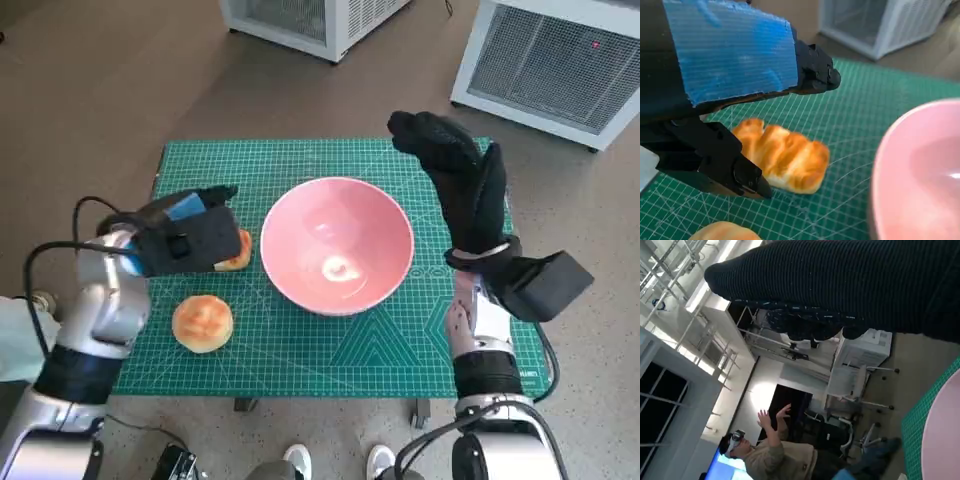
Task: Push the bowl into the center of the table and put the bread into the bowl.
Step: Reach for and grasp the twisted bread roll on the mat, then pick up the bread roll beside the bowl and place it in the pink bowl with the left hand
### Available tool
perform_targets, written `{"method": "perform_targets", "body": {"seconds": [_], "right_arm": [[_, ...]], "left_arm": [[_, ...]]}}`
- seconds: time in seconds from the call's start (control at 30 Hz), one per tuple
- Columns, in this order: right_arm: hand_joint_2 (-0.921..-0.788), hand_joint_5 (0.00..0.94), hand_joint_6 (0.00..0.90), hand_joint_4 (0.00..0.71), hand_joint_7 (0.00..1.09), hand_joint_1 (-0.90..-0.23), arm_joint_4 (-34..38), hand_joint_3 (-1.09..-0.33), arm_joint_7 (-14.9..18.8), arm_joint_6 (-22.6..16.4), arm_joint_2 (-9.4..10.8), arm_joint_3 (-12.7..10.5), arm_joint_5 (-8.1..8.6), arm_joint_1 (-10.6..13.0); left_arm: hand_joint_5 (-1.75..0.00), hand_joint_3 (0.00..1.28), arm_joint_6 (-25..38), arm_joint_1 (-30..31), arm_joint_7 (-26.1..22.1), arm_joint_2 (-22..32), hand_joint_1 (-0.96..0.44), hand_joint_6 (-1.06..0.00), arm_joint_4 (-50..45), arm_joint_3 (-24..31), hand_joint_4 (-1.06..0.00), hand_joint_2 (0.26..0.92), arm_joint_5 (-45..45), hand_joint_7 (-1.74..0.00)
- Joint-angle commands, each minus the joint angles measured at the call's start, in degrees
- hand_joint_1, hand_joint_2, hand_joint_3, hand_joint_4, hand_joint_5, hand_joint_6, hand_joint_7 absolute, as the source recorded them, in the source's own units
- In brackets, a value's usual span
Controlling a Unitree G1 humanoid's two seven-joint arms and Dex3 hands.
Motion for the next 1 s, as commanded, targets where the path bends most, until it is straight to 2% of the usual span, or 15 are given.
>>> {"method": "perform_targets", "body": {"seconds": [0.03, 0.27, 0.4, 0.43, 0.47, 0.5, 0.53, 0.57, 0.67, 0.73, 0.77, 0.83, 0.9, 1.0], "right_arm": [[-0.921, 0.0, 0.206, 0.297, 0.36, -0.707, 0.1, -0.709, -0.6, 0.7, -0.2, 0.0, -0.36, 1.4], [-0.921, 0.0, 0.2, 0.293, 0.37, -0.701, -0.4, -0.71, -0.8, 0.8, -0.1, 0.1, -0.26, 1.8], [-0.921, 0.0, 0.197, 0.293, 0.37, -0.697, -0.7, -0.713, -0.9, 0.9, 0.0, 0.1, -0.15, 2.0], [-0.921, 0.0, 0.196, 0.292, 0.38, -0.695, -0.8, -0.714, -0.8, 1.0, 0.0, 0.1, -0.05, 2.0], [-0.921, 0.0, 0.196, 0.292, 0.38, -0.695, -0.9, -0.714, -0.8, 1.1, 0.1, 0.1, 0.1, 2.1], [-0.921, 0.0, 0.195, 0.293, 0.38, -0.691, -1.0, -0.714, -0.7, 1.2, 0.1, 0.1, 0.19, 2.1], [-0.921, 0.0, 0.195, 0.293, 0.38, -0.69, -1.1, -0.714, -0.7, 1.3, 0.1, 0.0, 0.28, 2.1], [-0.921, 0.0, 0.194, 0.293, 0.38, -0.687, -1.2, -0.715, -0.7, 1.3, 0.2, 0.1, 0.33, 2.1], [-0.921, 0.0, 0.192, 0.293, 0.38, -0.683, -1.4, -0.715, -0.6, 1.5, 0.3, 0.0, 0.57, 2.2], [-0.921, 0.0, 0.191, 0.293, 0.39, -0.681, -1.4, -0.715, -0.4, 1.6, 0.4, 0.0, 0.76, 2.2], [-0.921, 0.0, 0.191, 0.293, 0.39, -0.68, -1.4, -0.715, -0.3, 1.7, 0.4, 0.0, 0.85, 2.3], [-0.921, 0.0, 0.19, 0.293, 0.39, -0.679, -1.4, -0.715, -0.2, 1.7, 0.5, 0.0, 1.0, 2.3], [-0.921, 0.0, 0.189, 0.293, 0.39, -0.679, -1.4, -0.715, -0.1, 1.7, 0.5, -0.1, 1.07, 2.3], [-0.921, 0.0, 0.188, 0.293, 0.39, -0.678, -1.1, -0.715, 0.2, 1.7, 0.6, -0.1, 1.23, 2.2]], "left_arm": [[0.0, 0.02, -2.0, -3.1, 1.1, -1.5, 0.17, -0.3, 6.4, -2.3, -0.13, 0.764, 1.8, -0.01], [-0.02, 0.02, -4.1, -6.2, 2.6, -3.2, 0.14, -0.33, 15.4, -4.8, -0.18, 0.772, 3.2, -0.02], [-0.03, 0.03, -5.1, -7.0, 3.2, -3.6, 0.13, -0.4, 18.2, -5.9, -0.28, 0.776, 4.0, -0.02], [-0.11, 0.03, -5.5, -7.2, 3.5, -3.7, 0.13, -0.44, 19.2, -6.3, -0.45, 0.78, 4.3, -0.03], [-0.11, 0.03, -6.1, -7.4, 4.0, -3.7, 0.13, -0.44, 20.1, -6.7, -0.45, 0.78, 4.8, -0.03], [-0.64, 0.05, -6.5, -7.5, 4.4, -3.7, 0.25, -0.55, 20.8, -7.0, -0.58, 0.838, 5.1, -0.05], [-0.75, 0.05, -7.1, -7.6, 5.0, -3.7, 0.28, -0.58, 21.5, -7.3, -0.61, 0.849, 5.4, -0.06], [-0.89, 0.06, -7.5, -7.7, 5.4, -3.7, 0.32, -0.65, 21.9, -7.5, -0.67, 0.859, 5.5, -0.09], [-1.04, 0.07, -8.7, -7.7, 6.6, -3.4, 0.36, -0.79, 22.4, -7.9, -0.73, 0.871, 6.1, -0.16], [-1.15, 0.06, -9.3, -7.4, 7.0, -3.0, 0.19, -0.75, 21.8, -7.9, -0.74, 0.89, 6.4, -0.56], [-1.19, 0.05, -9.5, -7.2, 7.2, -2.8, 0.12, -0.74, 21.5, -7.8, -0.74, 0.898, 6.5, -0.7], [-1.22, 0.04, -10.1, -6.5, 7.6, -2.0, 0.06, -0.73, 19.8, -7.4, -0.72, 0.904, 6.4, -0.83], [-1.25, 0.04, -10.8, -5.9, 8.0, -1.3, 0.03, -0.74, 18.2, -6.7, -0.7, 0.907, 6.1, -0.89], [-1.29, 0.05, -11.2, -4.9, 8.0, -0.2, 0.01, -0.75, 14.9, -5.3, -0.69, 0.908, 5.4, -0.89]]}}
